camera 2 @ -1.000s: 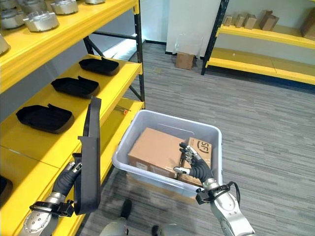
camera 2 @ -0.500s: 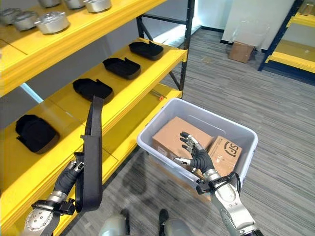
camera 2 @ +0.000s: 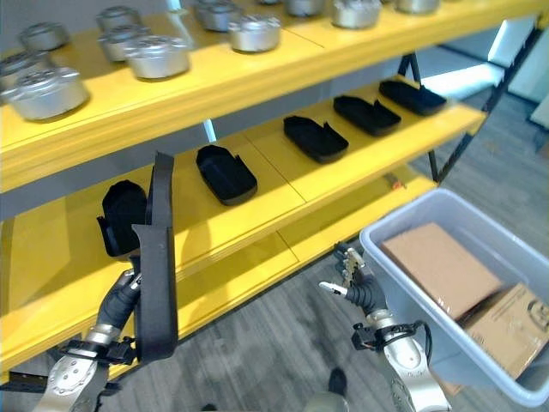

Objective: Move parts from the plastic box to the shelf.

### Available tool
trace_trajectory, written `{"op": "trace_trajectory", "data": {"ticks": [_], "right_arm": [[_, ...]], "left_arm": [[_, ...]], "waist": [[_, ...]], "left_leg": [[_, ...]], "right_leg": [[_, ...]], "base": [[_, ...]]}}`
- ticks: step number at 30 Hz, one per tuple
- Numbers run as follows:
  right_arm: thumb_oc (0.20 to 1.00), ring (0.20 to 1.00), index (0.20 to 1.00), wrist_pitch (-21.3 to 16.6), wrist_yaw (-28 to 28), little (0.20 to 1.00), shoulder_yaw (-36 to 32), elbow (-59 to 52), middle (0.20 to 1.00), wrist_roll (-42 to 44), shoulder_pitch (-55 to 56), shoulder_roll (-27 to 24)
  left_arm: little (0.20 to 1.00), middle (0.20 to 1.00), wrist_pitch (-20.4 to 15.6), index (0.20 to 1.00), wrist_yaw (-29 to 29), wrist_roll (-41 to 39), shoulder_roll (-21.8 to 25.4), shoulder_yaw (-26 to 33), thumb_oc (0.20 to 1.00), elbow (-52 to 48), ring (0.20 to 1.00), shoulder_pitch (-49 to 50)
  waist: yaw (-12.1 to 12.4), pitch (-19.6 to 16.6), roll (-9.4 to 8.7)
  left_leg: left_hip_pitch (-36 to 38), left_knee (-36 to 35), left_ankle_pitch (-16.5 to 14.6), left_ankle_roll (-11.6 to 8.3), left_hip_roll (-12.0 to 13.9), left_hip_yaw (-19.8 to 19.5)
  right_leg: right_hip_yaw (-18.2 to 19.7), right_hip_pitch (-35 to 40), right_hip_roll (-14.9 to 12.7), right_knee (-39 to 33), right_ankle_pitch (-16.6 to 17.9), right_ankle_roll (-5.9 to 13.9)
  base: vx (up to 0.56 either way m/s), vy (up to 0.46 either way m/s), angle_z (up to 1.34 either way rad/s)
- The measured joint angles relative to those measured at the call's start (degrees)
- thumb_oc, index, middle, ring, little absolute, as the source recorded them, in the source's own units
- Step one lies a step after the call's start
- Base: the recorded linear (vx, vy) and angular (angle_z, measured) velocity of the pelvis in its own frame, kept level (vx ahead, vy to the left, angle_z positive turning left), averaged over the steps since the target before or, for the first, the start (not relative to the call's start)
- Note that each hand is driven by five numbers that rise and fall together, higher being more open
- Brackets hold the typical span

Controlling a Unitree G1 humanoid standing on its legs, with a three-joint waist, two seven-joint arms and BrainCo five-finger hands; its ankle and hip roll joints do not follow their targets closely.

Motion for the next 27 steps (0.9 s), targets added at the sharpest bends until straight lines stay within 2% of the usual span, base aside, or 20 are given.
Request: {"op": "trace_trajectory", "data": {"ticks": [3, 6, 8, 11, 14, 17, 19, 20, 22, 23, 24, 25, 26, 27], "right_arm": [[1.000, 1.000, 1.000, 0.0, 0.5, 1.000, 0.4, 0.0, 1.000, 0.0, 0.4, -0.2], [1.000, 1.000, 1.000, 0.7, 0.7, 1.000, 0.7, 0.1, 1.000, -0.1, 0.6, -0.1], [1.000, 1.000, 1.000, 1.3, 1.1, 1.000, 0.8, 0.1, 1.000, -0.7, 0.6, -0.1], [1.000, 1.000, 1.000, 1.9, 1.5, 1.000, 1.0, 0.1, 1.000, -1.0, 0.7, 0.4], [1.000, 1.000, 1.000, 2.0, 1.6, 1.000, 1.9, 0.1, 1.000, -1.4, 0.6, 2.8], [1.000, 1.000, 1.000, 2.5, 1.8, 1.000, 3.3, 0.1, 1.000, -1.8, 0.3, 4.5], [1.000, 1.000, 1.000, 2.5, 1.7, 1.000, 3.2, 0.2, 1.000, -1.8, 0.3, 4.4], [1.000, 1.000, 1.000, 2.5, 1.7, 1.000, 2.9, 0.3, 1.000, -1.8, 0.4, 4.2], [1.000, 1.000, 1.000, 3.1, 1.7, 1.000, 3.3, 1.4, 1.000, -1.7, 0.5, 4.4], [1.000, 1.000, 1.000, 3.3, 1.7, 1.000, 3.6, 1.4, 1.000, -1.7, 0.5, 4.4], [1.000, 1.000, 1.000, 3.3, 1.6, 1.000, 4.3, 2.3, 1.000, -1.7, 1.1, 3.6], [1.000, 1.000, 1.000, 3.6, 2.1, 1.000, 5.4, 3.3, 1.000, -1.7, 1.0, 4.4], [1.000, 1.000, 1.000, 3.4, 3.3, 1.000, 6.2, 3.2, 1.000, -1.6, 0.8, 4.8], [1.000, 1.000, 1.000, 3.1, 3.5, 1.000, 5.8, 2.7, 1.000, -1.5, 0.9, 4.6]], "left_arm": [[0.200, 0.200, 0.0, 0.200, 0.0, 0.2, -0.1, 0.8, 0.200, 0.0, 0.200, 0.2], [0.200, 0.200, 0.0, 0.200, -0.1, 0.9, -0.6, 0.8, 0.200, 0.1, 0.200, 0.0], [0.200, 0.200, 0.0, 0.200, -0.1, 1.1, -0.8, 1.0, 0.200, 0.0, 0.200, 0.0], [0.200, 0.200, 0.0, 0.200, 0.0, 1.2, -0.6, 2.1, 0.200, 0.1, 0.200, 0.1], [0.200, 0.200, 0.0, 0.200, 0.4, 2.5, -0.4, 3.2, 0.200, 0.1, 0.200, 0.1], [0.200, 0.200, 0.0, 0.200, 0.6, 3.2, -0.2, 3.6, 0.200, 0.4, 0.200, 0.2], [0.200, 0.200, 0.0, 0.200, 0.8, 3.9, -0.1, 3.9, 0.200, 0.6, 0.200, -0.3], [0.200, 0.200, -0.1, 0.200, 0.9, 4.8, -0.4, 3.8, 0.200, 1.7, 0.200, -1.5], [0.200, 0.200, 0.1, 0.200, 1.7, 5.3, 0.0, 4.0, 0.200, 3.7, 0.200, -3.1], [0.200, 0.200, 0.0, 0.200, 1.7, 5.4, 0.5, 3.9, 0.200, 4.6, 0.200, -3.7], [0.200, 0.200, 0.2, 0.200, 2.0, 5.6, 0.9, 1.8, 0.200, 8.0, 0.200, -7.7], [0.200, 0.200, -0.1, 0.200, 2.4, 5.5, 2.2, 1.8, 0.200, 7.9, 0.200, -7.7], [0.200, 0.200, -0.3, 0.200, 2.9, 5.5, 4.1, 2.8, 0.200, 7.8, 0.200, -6.3], [0.200, 0.200, -0.3, 0.200, 3.0, 5.4, 4.7, 3.3, 0.200, 7.4, 0.200, -4.8]], "waist": [[-0.2, -0.7, -1.02], [-0.1, -0.4, -0.53], [0.1, -0.8, -1.07], [1.6, -1.1, -3.35], [1.6, -2.1, -6.24], [2.0, -2.2, -8.85], [2.2, -1.8, -9.32], [2.1, -1.6, -8.60], [2.0, -0.7, -7.29], [1.8, -0.4, -7.08], [-2.3, 0.6, -4.02], [-1.6, 0.7, -3.93], [-0.5, 1.1, -5.38], [-0.8, 1.0, -6.84]], "left_leg": [[0.0, -0.7, 0.2, -0.10, -0.2, -1.0], [-0.5, -0.7, 0.3, -0.26, -0.8, -2.0], [-1.1, -0.7, 0.2, -0.01, -1.5, -3.2], [-1.8, -0.2, 0.3, 0.15, -3.1, -3.8], [-3.6, 1.8, -0.2, 0.97, -5.3, -4.8], [-5.9, 8.6, -4.2, 3.15, -8.5, -4.6], [-8.8, 15.6, -7.4, 4.58, -9.8, -4.6], [-11.1, 18.8, -8.8, 5.69, -10.1, -4.9], [-12.3, 19.9, -8.8, 6.97, -10.5, -4.9], [-12.8, 19.9, -8.1, 8.26, -11.2, -5.8], [-14.5, 19.2, -6.0, 10.62, -11.5, -12.8], [-13.3, 16.1, -5.3, 11.64, -9.8, -12.2], [-11.7, 13.4, -4.2, 12.54, -9.9, -12.4], [-12.1, 13.2, -1.4, 12.65, -10.8, -10.9]], "right_leg": [[-1.5, 1.1, -0.3, -1.4, 0.6, 1.00], [-2.8, 2.5, -0.8, -2.9, 1.2, 1.69], [-3.8, 2.9, -1.7, -3.1, 1.3, 1.91], [-4.1, 2.9, -3.3, -3.3, 1.6, 2.32], [-5.0, 2.8, -5.5, -3.0, 1.7, 2.33], [-3.5, 2.7, -8.6, -1.8, 2.1, 1.75], [-2.4, 2.5, -9.7, -1.4, 4.4, 0.13], [-2.0, 1.5, -10.3, -0.6, 6.5, 0.29], [-0.8, -1.1, -10.4, 1.4, 14.2, -1.85], [3.1, -3.0, -10.5, 4.7, 16.2, -4.33], [22.8, -9.5, -4.9, 18.8, 10.8, -4.38], [25.3, -12.5, 1.7, 22.9, 1.3, -1.07], [25.0, -16.1, 11.6, 25.5, -6.4, -1.55], [22.0, -16.8, 14.3, 24.3, -6.9, -2.12]], "base": [[0.00, 0.197, 0.18], [0.00, 0.223, 0.19], [-0.01, 0.192, 0.26], [-0.01, 0.200, 0.13], [-0.01, 0.225, 0.22], [-0.02, 0.253, -0.03], [-0.02, 0.235, -0.02], [-0.01, 0.132, 0.07], [0.01, 0.241, 0.07], [0.01, 0.269, 1.41], [0.00, 0.164, 1.53], [0.00, 0.121, 1.65], [0.01, 0.016, 0.47], [0.00, -0.030, 0.49]]}}
